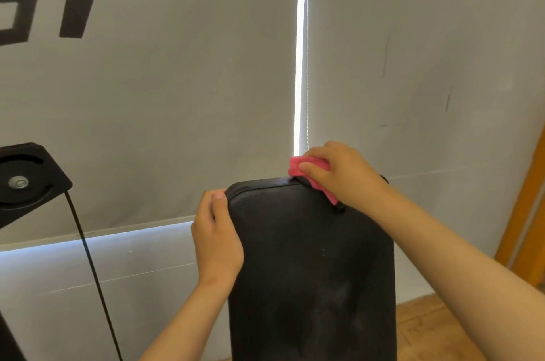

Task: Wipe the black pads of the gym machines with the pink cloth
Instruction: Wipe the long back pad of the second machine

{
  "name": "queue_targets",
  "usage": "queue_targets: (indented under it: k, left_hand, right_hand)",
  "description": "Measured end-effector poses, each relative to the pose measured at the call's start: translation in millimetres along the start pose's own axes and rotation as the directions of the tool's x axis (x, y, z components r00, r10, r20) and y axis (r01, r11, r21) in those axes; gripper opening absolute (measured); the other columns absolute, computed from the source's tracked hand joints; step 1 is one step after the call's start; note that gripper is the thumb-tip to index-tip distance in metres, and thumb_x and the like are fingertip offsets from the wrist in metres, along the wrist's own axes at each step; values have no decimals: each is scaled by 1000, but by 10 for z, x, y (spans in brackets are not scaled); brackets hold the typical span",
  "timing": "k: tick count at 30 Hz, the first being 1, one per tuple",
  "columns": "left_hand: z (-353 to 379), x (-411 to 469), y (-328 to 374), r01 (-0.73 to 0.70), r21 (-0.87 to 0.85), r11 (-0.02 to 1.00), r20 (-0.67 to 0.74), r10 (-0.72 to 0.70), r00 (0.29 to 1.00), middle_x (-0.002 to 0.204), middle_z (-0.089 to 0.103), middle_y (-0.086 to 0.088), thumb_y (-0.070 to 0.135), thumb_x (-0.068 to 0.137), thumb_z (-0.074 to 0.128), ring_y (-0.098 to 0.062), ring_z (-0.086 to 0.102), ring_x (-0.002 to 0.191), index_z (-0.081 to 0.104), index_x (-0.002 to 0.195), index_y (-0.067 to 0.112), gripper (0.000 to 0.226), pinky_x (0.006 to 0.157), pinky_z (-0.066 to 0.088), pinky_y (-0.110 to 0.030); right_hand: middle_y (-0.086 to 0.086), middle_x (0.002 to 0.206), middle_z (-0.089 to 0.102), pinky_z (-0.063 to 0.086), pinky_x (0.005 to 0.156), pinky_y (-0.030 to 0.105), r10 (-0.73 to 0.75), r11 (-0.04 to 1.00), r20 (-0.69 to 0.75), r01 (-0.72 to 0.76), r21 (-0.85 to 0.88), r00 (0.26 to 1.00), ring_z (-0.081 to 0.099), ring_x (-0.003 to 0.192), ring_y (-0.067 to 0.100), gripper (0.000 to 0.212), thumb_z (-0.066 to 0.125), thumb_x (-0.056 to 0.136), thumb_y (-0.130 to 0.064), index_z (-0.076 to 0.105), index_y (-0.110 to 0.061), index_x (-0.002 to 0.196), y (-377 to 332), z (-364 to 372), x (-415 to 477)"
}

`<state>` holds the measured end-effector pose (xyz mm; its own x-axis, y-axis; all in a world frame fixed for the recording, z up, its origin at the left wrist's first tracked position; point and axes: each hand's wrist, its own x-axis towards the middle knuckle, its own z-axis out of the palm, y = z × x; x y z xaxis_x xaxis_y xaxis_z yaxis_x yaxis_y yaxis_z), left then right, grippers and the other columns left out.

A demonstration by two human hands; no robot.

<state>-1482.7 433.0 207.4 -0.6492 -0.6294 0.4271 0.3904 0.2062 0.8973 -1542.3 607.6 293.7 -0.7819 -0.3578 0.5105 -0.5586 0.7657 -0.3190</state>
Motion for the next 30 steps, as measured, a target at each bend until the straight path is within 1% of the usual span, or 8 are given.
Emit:
queue_targets:
  k: [4, 6, 12, 18, 20, 22, 26, 30]
  left_hand:
    - [-4, -2, 0, 0, 14, 1000, 3, 0, 1000, 78, 57, 1, 21, 103, 31, 7, 49, 64, 58, 88, 12, 32, 57, 40, -7]
    - [-6, -4, -3, 1, 22, 1000, 4, -1, 1000, 78, 56, 1, 22, 103, 30, 6, 49, 63, 57, 87, 13, 33, 59, 40, -12]
    - [2, -5, -14, 0, 16, 1000, 3, 0, 1000, 79, 56, 1, 22, 104, 29, 8, 49, 63, 58, 90, 11, 33, 53, 36, -2]
    - [12, 0, -26, -14, 5, 1000, -7, 14, 1000, 77, 56, -1, 21, 103, 30, 7, 49, 62, 58, 89, 9, 34, 53, 37, -4]
    - [14, -4, -20, -7, -1, 1000, -7, 7, 1000, 78, 56, 1, 20, 103, 30, 8, 50, 63, 58, 90, 9, 34, 53, 36, -3]
    - [14, -6, -13, 1, 1, 1000, -2, -1, 1000, 79, 56, 2, 21, 104, 29, 9, 50, 64, 58, 90, 11, 33, 54, 36, -2]
    - [9, -10, -3, 6, 7, 1000, -7, -6, 1000, 79, 57, 3, 22, 104, 30, 9, 50, 64, 59, 88, 14, 34, 54, 37, -4]
    - [6, -5, -6, 6, 4, 1000, 0, -6, 1000, 80, 57, 2, 22, 104, 29, 10, 50, 64, 59, 90, 12, 34, 54, 37, -2]
  right_hand:
    - [-2, 70, 55, 35, 57, 25, 125, 991, -33, -126, -31, 992, 52, 68, 14, 20, 58, 94, -31, 68, -14, 89, 283, -181, -18]
    - [4, 75, 63, 37, 58, 26, 168, 984, -43, -170, -43, 985, 54, 71, 17, 24, 57, 94, -32, 69, -11, 93, 431, -250, -55]
    - [10, 95, 68, 41, 70, 32, 278, 959, -70, -281, -39, 958, 54, 83, 21, 22, 59, 93, -30, 70, -13, 102, 688, -331, -64]
    - [3, 79, 66, 39, 59, 23, 202, 976, -140, -186, 116, 969, 54, 67, 7, 12, 60, 92, -24, 69, -16, 92, 527, -340, 66]
    - [2, 81, 66, 41, 61, 25, 161, 982, -73, -153, 109, 984, 56, 71, 11, 14, 60, 92, -27, 69, -17, 96, 436, -262, 103]
    - [4, 89, 65, 41, 66, 27, 185, 980, 3, -185, 69, 983, 57, 78, 16, 16, 61, 92, -28, 70, -19, 102, 441, -201, 101]
    - [-1, 81, 62, 37, 55, 15, 239, 963, 31, -241, 117, 970, 50, 66, 1, 12, 63, 91, -28, 70, -21, 99, 553, -208, 108]
    - [3, 84, 66, 39, 56, 19, 266, 958, 12, -266, 109, 964, 53, 67, 5, 13, 65, 90, -28, 70, -20, 98, 623, -234, 105]
